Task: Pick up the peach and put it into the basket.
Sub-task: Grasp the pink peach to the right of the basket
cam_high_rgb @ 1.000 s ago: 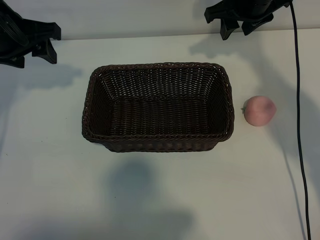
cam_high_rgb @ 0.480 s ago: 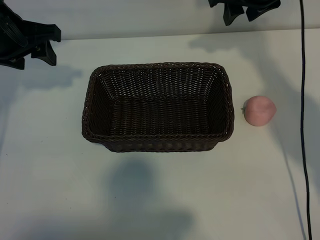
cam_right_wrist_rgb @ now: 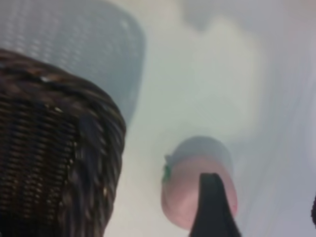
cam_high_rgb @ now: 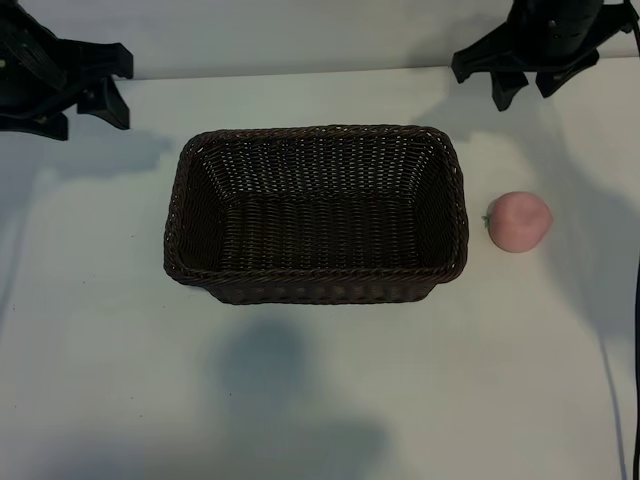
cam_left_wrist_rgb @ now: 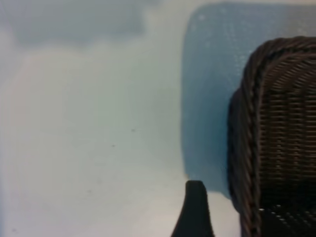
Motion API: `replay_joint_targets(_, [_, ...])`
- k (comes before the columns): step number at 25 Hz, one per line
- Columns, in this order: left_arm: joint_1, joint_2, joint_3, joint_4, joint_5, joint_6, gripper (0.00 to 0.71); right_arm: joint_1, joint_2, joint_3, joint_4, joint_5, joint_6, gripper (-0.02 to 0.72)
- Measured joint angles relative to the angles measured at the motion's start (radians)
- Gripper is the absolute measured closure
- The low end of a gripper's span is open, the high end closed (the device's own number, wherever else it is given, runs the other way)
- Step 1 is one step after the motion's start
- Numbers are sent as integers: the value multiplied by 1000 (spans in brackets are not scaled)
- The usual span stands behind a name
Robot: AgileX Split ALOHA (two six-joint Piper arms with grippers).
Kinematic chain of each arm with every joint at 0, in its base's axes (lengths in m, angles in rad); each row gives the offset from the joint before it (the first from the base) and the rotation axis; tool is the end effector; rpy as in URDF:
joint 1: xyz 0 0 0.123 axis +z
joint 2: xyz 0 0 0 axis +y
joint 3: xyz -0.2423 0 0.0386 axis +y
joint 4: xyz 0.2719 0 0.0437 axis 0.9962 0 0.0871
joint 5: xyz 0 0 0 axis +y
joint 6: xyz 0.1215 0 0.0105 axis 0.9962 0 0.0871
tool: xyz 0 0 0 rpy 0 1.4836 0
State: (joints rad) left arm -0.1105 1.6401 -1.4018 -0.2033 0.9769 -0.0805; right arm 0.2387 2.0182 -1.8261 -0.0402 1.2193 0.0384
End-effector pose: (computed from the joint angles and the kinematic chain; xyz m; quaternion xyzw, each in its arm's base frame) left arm 0.3777 -0.0625 0.2321 -0.0224 0.9710 -0.1149 0.2085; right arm 0.4330 0.1006 0.1975 -0.1037 0.9868 -0.0024 0.1245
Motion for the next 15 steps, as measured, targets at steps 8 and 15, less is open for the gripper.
replay_joint_targets(8, [-1,22,0,-42,-5,22,113,-44,-12,93,40,-2,0,266])
replay_joint_targets(15, [-2,22,-1,-42,-14,26,114,-76,-26,246,40,-6,0,266])
